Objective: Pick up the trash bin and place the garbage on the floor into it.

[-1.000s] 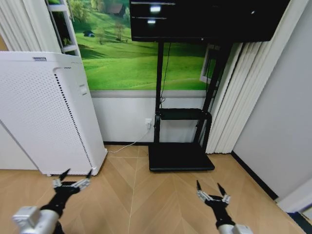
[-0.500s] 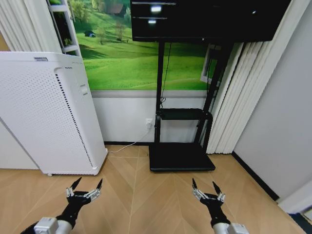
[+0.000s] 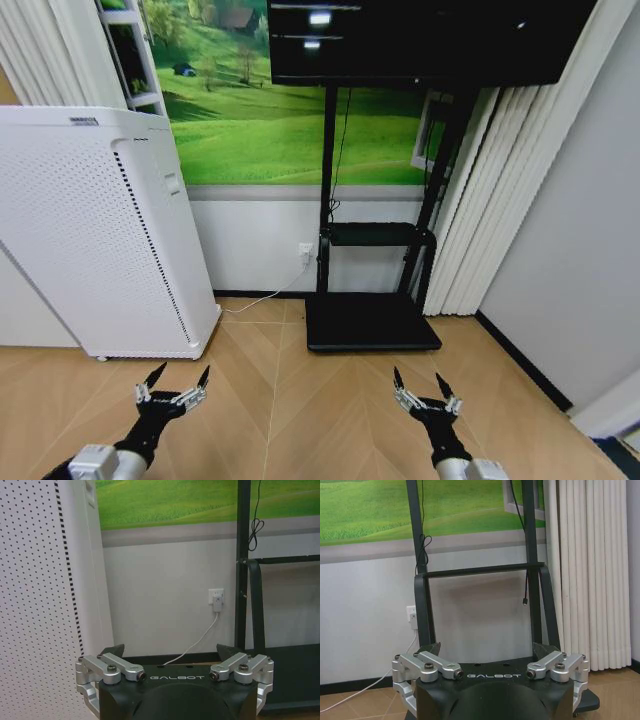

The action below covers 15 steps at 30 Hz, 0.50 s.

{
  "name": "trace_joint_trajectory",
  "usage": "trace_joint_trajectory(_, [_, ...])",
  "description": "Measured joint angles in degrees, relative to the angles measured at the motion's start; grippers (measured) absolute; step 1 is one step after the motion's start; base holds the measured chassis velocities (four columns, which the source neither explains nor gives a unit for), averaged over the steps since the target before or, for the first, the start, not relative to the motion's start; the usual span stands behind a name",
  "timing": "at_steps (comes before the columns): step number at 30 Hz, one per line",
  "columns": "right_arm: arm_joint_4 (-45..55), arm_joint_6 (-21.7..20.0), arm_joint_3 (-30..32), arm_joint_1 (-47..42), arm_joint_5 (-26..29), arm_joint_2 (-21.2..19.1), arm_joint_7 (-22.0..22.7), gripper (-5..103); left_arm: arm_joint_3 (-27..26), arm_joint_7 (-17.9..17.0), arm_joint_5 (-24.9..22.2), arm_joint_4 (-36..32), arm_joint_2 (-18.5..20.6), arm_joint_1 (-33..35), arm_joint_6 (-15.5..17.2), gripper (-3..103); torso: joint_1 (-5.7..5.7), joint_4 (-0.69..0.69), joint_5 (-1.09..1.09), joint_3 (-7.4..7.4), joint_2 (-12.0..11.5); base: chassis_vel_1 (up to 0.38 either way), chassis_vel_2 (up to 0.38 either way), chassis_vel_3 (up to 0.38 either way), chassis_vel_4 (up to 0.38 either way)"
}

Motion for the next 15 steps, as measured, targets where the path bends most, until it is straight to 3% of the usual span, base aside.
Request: trace_joint_trajectory(15, [0.0, 0.0, 0.0, 0.0, 0.0, 0.0, 0.0, 100, 0.0, 0.0, -0.1, 0.0, 0.0, 0.0, 0.1, 100, 0.0, 0.0, 0.0, 0.0, 0.0, 0.0, 0.0, 0.0, 0.0])
